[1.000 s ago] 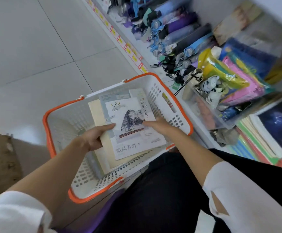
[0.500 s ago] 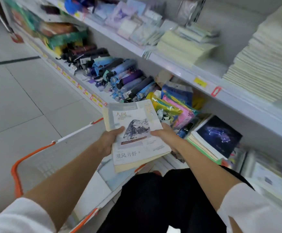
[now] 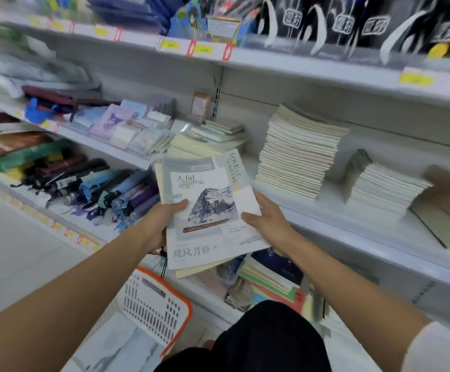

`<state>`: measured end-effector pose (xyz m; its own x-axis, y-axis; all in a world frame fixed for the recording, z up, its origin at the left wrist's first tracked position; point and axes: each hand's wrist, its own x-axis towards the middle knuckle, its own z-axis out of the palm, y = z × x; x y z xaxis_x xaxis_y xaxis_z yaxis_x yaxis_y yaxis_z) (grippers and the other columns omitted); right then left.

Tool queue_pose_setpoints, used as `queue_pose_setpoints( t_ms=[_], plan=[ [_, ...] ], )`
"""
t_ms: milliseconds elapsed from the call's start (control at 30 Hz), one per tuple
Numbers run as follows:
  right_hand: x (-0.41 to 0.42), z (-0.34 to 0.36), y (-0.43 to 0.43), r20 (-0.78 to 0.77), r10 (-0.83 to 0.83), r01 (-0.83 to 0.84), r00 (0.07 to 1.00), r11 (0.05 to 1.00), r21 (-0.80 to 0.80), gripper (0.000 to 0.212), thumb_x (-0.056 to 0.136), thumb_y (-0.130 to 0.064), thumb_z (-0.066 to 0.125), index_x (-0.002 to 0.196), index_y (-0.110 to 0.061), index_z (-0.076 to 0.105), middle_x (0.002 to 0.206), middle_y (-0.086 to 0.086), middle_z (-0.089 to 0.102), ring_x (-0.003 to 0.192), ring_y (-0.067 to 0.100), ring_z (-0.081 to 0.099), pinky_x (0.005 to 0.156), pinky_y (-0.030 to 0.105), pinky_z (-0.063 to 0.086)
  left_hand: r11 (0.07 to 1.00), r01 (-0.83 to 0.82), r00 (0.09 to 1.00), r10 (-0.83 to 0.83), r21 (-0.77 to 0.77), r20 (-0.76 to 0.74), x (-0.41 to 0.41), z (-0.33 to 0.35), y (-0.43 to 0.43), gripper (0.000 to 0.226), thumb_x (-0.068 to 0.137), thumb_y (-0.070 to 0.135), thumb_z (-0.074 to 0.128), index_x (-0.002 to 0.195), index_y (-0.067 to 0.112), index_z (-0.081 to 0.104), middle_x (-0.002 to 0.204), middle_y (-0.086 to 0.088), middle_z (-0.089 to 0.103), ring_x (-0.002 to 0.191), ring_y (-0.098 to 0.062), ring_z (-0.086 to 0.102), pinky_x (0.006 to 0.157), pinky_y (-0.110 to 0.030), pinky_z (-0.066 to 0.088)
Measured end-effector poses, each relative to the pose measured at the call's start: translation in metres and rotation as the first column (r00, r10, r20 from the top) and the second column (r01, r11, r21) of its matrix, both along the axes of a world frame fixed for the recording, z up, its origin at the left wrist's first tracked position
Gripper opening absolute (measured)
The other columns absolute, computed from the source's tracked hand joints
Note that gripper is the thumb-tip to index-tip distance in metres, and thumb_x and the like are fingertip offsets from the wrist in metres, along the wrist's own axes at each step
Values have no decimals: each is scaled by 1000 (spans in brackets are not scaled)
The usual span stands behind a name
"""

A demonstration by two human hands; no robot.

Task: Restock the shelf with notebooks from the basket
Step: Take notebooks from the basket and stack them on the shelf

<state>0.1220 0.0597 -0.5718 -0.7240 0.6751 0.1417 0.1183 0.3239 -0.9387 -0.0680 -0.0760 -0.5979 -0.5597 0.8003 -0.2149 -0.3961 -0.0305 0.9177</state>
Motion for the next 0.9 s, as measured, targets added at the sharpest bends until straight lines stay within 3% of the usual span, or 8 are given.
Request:
queue_pose_setpoints(
  t_ms=[133, 233, 333, 467, 600, 700, 833, 900],
  plan=[
    [22, 43, 12, -160, -75, 84, 984, 995, 47, 57, 90, 3, 58, 121, -45, 52, 117, -17, 64, 110, 10, 63, 93, 29, 52, 997, 37, 999, -34, 66, -41, 15, 49, 32, 29, 94, 18, 59, 122, 11, 61, 97, -10, 75, 79, -26, 72, 61, -37, 58],
    [38, 65, 25, -256, -189, 195, 948, 981, -1, 57, 90, 4, 58, 113, -48, 56, 114, -16, 65, 103, 7, 64, 84, 23, 55, 993, 20, 985, 1, 114, -174, 24, 91, 62, 30, 94, 20, 60, 121, 6, 62, 106, -16, 72, 83, -28, 70, 59, -34, 57],
    [54, 83, 44, -323, -314, 297, 893, 949, -102, 54, 90, 4, 58, 131, -32, 55, 119, -7, 64, 109, 17, 63, 95, 34, 52, 983, 38, 956, 16, 178, -293, 38, 127, 91, 26, 96, 20, 58, 116, 6, 64, 103, -13, 71, 77, -22, 70, 56, -28, 56],
    [71, 109, 76, -370, -443, 399, 817, 896, -192, 51, 91, 4, 56, 138, -16, 52, 128, 3, 63, 116, 27, 60, 101, 47, 48, 976, 94, 913, -5, 197, -407, 53, 157, 124, 24, 95, 18, 59, 116, 8, 65, 106, -10, 71, 86, -23, 69, 71, -31, 56],
    [73, 134, 111, -370, -563, 476, 739, 825, -305, 38, 90, 4, 55, 123, -14, 60, 108, 6, 70, 94, 25, 68, 73, 33, 59, 975, 112, 899, -18, 190, -438, 57, 175, 154, 23, 95, 16, 57, 107, 0, 68, 103, -16, 71, 84, -24, 64, 72, -31, 51],
    [63, 147, 134, -280, -636, 496, 719, 752, -434, 29, 89, 3, 58, 117, -4, 58, 100, 16, 67, 78, 30, 66, 60, 35, 59, 965, 165, 882, -52, 203, -469, 60, 180, 172, 29, 95, 20, 59, 114, -1, 65, 100, -13, 70, 79, -20, 63, 59, -24, 53],
    [44, 156, 159, -262, -751, 670, 607, 660, -340, 51, 84, -14, 72, 125, 2, 47, 118, 13, 57, 100, 30, 59, 86, 38, 52, 958, 113, 884, 25, 265, -467, 61, 175, 194, 52, 87, 10, 68, 136, 2, 50, 111, -13, 65, 96, -25, 68, 81, -32, 58],
    [42, 160, 163, -326, -780, 706, 534, 624, -337, 46, 83, -26, 74, 113, -1, 51, 112, 10, 57, 96, 26, 56, 82, 33, 46, 953, 16, 879, 131, 303, -458, 59, 176, 204, 57, 81, 15, 76, 133, 6, 55, 107, -9, 67, 88, -19, 69, 80, -28, 59]
  ],
)
